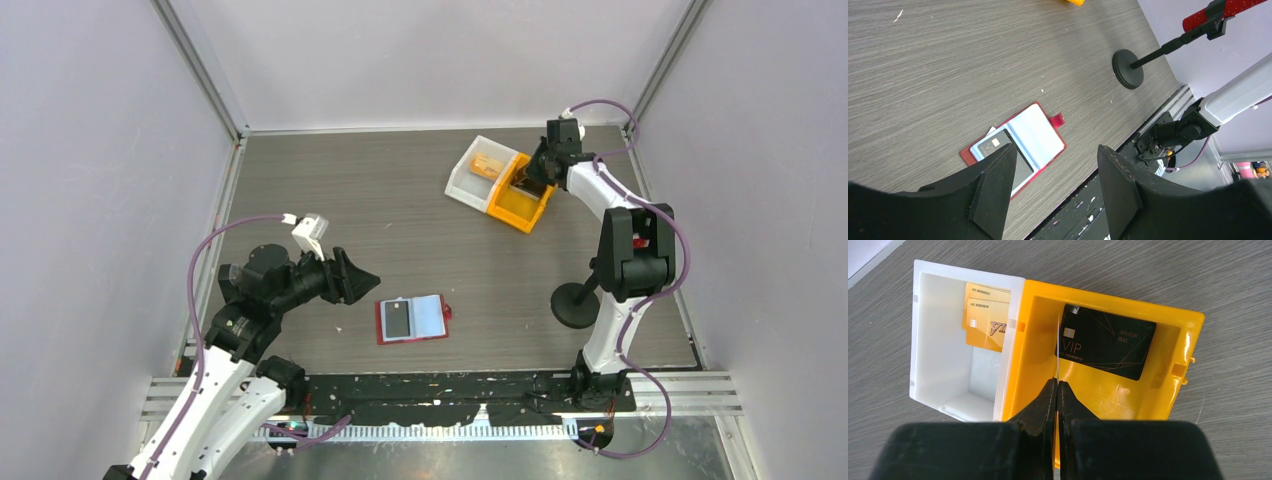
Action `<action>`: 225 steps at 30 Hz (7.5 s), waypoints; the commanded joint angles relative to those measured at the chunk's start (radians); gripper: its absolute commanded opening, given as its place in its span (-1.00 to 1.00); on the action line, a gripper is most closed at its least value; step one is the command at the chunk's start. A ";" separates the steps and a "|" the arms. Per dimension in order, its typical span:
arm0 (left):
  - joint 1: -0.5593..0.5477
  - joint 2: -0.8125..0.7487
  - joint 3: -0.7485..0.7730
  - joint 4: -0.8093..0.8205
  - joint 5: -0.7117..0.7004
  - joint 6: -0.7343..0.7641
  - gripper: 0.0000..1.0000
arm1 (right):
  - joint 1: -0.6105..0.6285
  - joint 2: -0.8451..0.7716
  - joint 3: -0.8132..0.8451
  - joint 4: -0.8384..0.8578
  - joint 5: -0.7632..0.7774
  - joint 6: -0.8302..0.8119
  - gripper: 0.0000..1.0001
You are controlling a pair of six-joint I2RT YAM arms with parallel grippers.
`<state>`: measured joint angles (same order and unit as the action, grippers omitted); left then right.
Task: Take the credit cards out of the card holder
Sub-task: Place the credit card in the storage box, then remove the credit card from the card holder.
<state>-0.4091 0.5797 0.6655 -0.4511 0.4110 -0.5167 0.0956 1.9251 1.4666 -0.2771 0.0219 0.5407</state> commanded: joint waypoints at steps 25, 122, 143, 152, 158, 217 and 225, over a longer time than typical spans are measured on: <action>0.006 0.012 0.002 0.077 0.032 -0.020 0.26 | -0.019 0.053 0.083 -0.014 0.058 -0.004 -0.64; 0.006 0.494 -0.241 0.299 0.074 -0.118 -0.26 | 0.897 -0.387 -0.712 0.505 -0.136 0.293 -0.38; 0.006 0.639 -0.262 0.338 0.055 -0.106 -0.76 | 0.897 -0.290 -0.727 0.489 -0.128 0.313 -0.30; 0.005 0.689 -0.253 0.331 0.062 -0.116 -0.79 | 0.897 -0.259 -0.734 0.508 -0.123 0.318 -0.29; 0.005 0.692 -0.251 0.331 0.058 -0.119 -0.79 | 0.896 -0.250 -0.738 0.520 -0.127 0.326 -0.26; 0.003 0.776 -0.205 0.275 -0.004 -0.132 -0.80 | 0.767 -0.345 -0.950 0.899 -0.374 0.358 -0.90; 0.003 0.780 -0.201 0.273 -0.002 -0.132 -0.80 | 0.733 -0.355 -0.971 0.941 -0.438 0.412 -0.89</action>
<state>-0.4046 1.3323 0.4606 -0.1513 0.4988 -0.6731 0.8413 1.5986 0.5011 0.5800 -0.3492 0.9100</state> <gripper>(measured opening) 0.099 0.067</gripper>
